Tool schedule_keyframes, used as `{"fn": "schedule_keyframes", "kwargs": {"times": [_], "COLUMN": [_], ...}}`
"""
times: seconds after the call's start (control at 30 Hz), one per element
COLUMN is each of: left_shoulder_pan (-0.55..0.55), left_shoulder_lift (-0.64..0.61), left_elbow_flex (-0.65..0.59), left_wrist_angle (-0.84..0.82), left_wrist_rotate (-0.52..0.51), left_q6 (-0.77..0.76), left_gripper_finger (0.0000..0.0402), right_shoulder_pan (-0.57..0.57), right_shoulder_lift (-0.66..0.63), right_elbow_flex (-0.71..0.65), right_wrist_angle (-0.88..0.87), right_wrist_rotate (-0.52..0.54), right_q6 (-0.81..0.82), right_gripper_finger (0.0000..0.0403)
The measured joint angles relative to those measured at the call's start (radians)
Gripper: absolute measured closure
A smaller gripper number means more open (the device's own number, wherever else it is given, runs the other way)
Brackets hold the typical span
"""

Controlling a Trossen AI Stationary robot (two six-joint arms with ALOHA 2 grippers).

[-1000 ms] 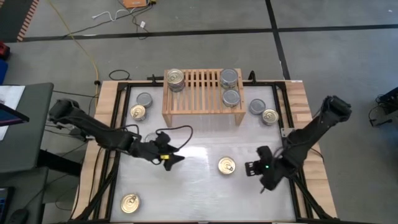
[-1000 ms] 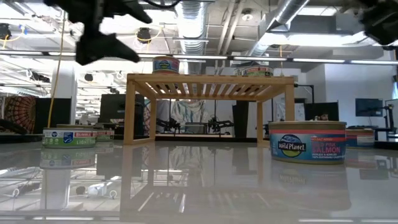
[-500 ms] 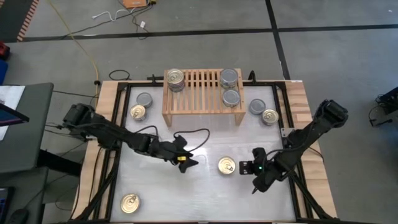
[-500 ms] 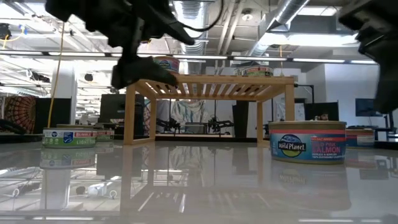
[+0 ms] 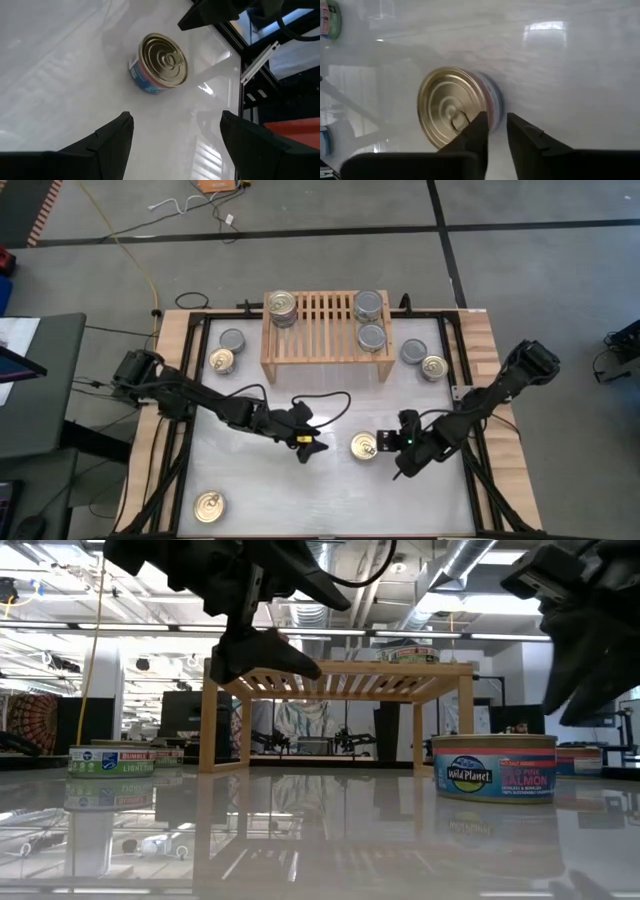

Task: Stack canned seafood by type on shelf
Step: Put the blue-pink tuna can on the shelf aligned with the other blue-pink tuna cans

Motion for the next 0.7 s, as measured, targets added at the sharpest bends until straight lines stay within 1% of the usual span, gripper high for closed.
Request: {"fn": "schedule_keyframes", "kwargs": {"times": [0.17,0.27,0.4,0.57,0.7], "left_shoulder_pan": [0.008,0.018,0.026,0.032,0.033], "left_shoulder_lift": [0.000,0.000,0.000,0.000,0.000], "left_elbow_flex": [0.000,0.000,0.000,0.000,0.000], "left_wrist_angle": [-0.004,-0.003,-0.003,-0.003,-0.005], "left_wrist_rotate": [0.000,0.000,0.000,0.000,0.003], "left_q6": [0.002,0.002,0.002,0.014,0.034], "left_gripper_finger": [0.0116,0.0116,0.0116,0.0116,0.0116], "right_shoulder_pan": [-0.027,-0.033,-0.039,-0.039,-0.045], "right_shoulder_lift": [0.000,0.000,0.003,0.060,0.111], "right_elbow_flex": [0.000,0.000,0.000,0.000,0.000], "right_wrist_angle": [0.026,0.025,0.051,0.131,0.170], "right_wrist_rotate": [0.000,-0.012,-0.077,-0.078,-0.079], "right_q6": [-0.022,-0.022,-0.031,-0.062,-0.067], "right_gripper_finger": [0.0255,0.0240,0.0239,0.0251,0.0273]}}
